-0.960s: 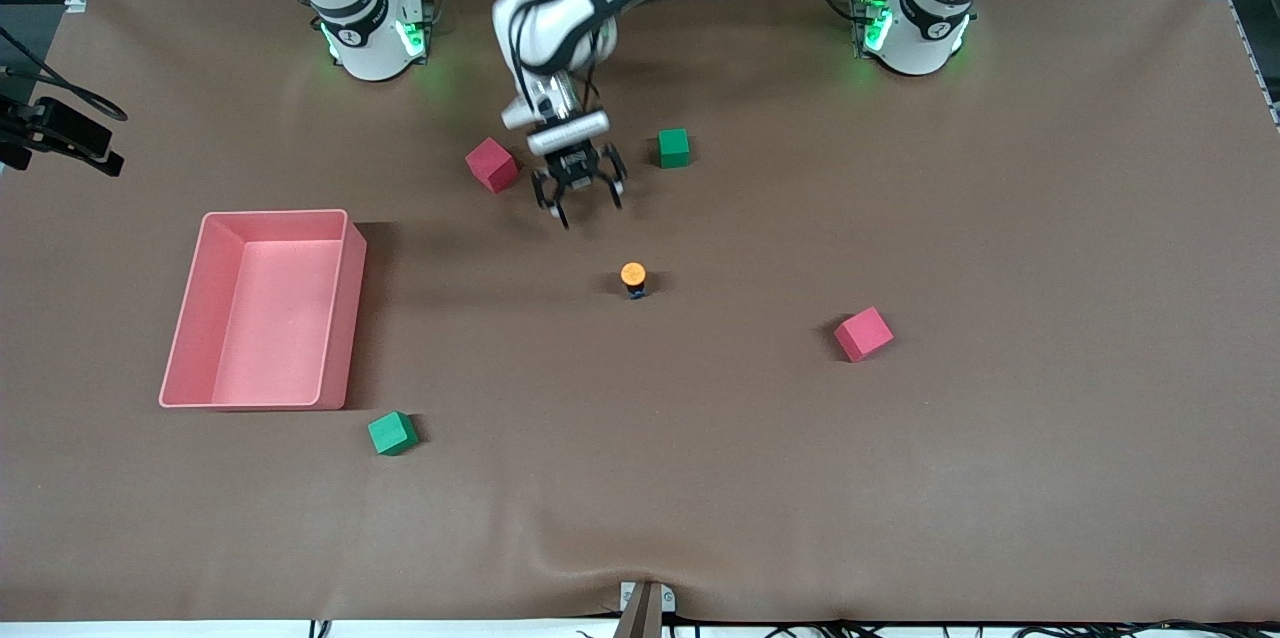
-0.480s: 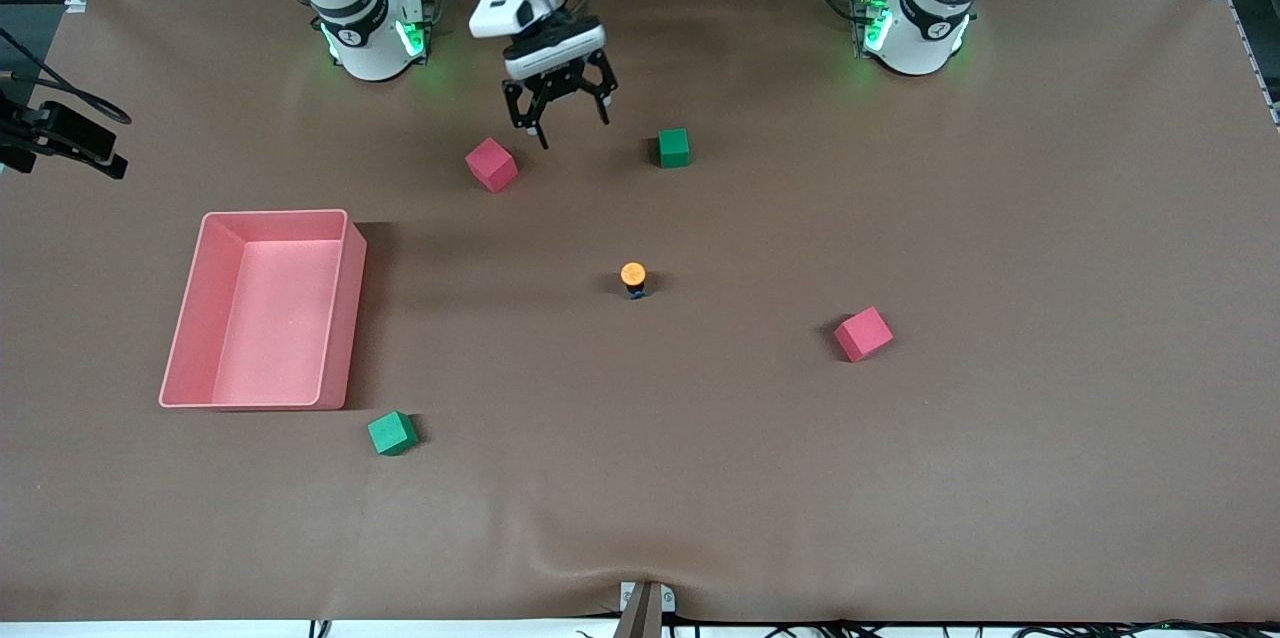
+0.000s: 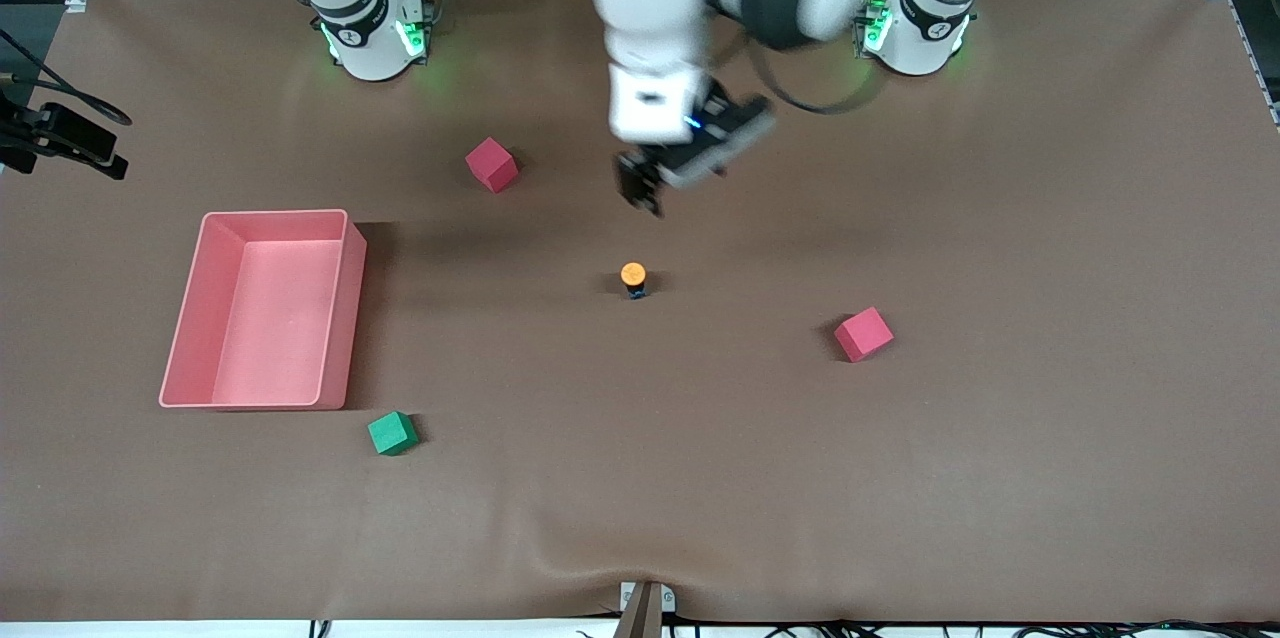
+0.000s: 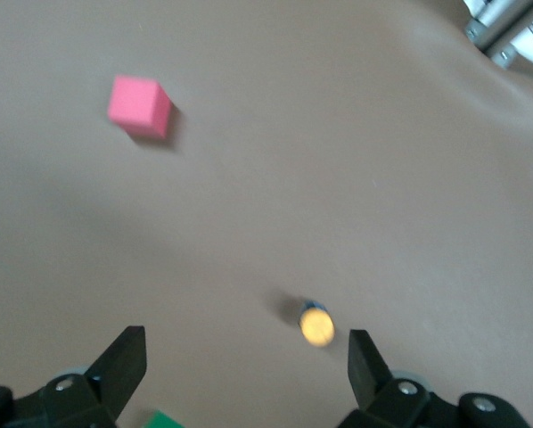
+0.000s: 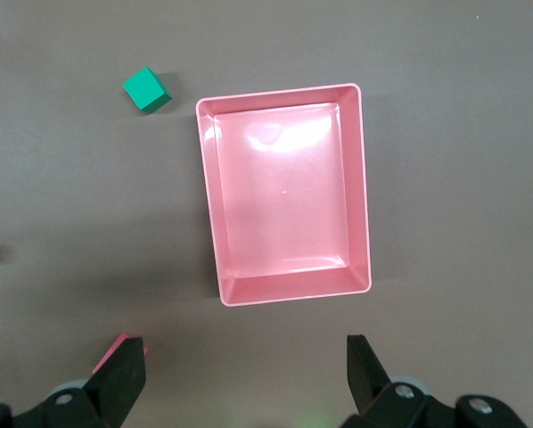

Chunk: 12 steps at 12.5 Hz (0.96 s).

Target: Place and upright button with both arms

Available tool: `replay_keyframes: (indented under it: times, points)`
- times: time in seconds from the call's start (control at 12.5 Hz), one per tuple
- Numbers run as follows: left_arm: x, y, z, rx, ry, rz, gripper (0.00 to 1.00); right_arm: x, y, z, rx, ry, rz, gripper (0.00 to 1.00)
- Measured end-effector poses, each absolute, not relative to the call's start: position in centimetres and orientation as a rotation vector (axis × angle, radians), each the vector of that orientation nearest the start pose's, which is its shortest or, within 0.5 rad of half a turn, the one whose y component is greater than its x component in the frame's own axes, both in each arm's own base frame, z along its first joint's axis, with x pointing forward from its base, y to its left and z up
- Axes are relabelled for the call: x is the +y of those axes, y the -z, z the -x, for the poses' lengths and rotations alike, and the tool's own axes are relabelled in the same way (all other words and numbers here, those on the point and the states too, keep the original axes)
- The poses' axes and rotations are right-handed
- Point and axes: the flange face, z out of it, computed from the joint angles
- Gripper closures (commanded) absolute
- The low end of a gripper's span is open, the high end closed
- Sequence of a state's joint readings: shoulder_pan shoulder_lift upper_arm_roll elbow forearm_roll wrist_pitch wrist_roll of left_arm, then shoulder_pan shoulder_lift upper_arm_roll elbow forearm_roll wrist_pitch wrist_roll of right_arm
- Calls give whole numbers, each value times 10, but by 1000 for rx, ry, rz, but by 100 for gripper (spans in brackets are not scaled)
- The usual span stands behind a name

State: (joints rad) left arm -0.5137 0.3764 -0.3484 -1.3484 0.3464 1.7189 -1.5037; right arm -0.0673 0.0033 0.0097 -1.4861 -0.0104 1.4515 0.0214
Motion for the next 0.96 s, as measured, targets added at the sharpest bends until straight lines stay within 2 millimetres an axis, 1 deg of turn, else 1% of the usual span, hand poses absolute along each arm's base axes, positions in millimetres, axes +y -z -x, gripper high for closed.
replay_keyframes:
  times: [0.08, 0.24, 0.4, 0.48, 0.64, 0.72, 0.8, 0.96]
  points:
    - [-429, -540, -507, -904, 284, 2921, 0, -32, -652, -542, 126, -60, 3148, 0]
    - [-368, -569, -529, -856, 222, 2925, 0, -33, -652, -543, 128, -59, 3148, 0]
    - [-311, -587, -550, -787, 166, 2937, 0, -33, -652, -543, 130, -57, 3148, 0]
    - [-280, -591, -562, -757, 125, 2964, 0, -34, -652, -543, 132, -57, 3148, 0]
    - [-210, -595, -589, -703, 49, 3028, 0, -36, -652, -542, 141, -56, 3147, 0]
    - [-178, -598, -598, -668, 33, 3054, 0, -38, -652, -542, 144, -57, 3147, 0]
    - [-156, -603, -602, -625, 39, 3073, 0, -38, -652, -542, 145, -57, 3147, 0]
    - [-129, -621, -596, -528, 45, 3092, 0, -38, -652, -542, 146, -57, 3147, 0]
